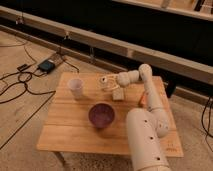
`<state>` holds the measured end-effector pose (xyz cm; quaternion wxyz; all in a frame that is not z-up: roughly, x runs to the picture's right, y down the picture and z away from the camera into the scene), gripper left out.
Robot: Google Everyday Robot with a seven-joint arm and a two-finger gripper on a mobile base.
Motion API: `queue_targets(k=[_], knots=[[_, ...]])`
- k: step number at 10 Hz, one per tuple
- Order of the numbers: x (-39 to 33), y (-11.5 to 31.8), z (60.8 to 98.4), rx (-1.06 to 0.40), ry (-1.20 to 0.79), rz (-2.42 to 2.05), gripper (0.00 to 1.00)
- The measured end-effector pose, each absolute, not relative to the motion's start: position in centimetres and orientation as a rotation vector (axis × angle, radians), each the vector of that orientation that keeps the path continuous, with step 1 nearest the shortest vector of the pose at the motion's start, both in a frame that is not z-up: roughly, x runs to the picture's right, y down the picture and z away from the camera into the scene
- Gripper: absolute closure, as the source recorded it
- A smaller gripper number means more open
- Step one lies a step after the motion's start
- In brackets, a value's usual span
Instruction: Stand the bottle upright
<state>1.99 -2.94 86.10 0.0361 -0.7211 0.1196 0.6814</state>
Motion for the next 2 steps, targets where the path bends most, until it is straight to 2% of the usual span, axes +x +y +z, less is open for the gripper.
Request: queue_targets(k=[2], knots=[[3.04, -4.02, 85.03, -2.201, 0.274, 2.074, 1.0]])
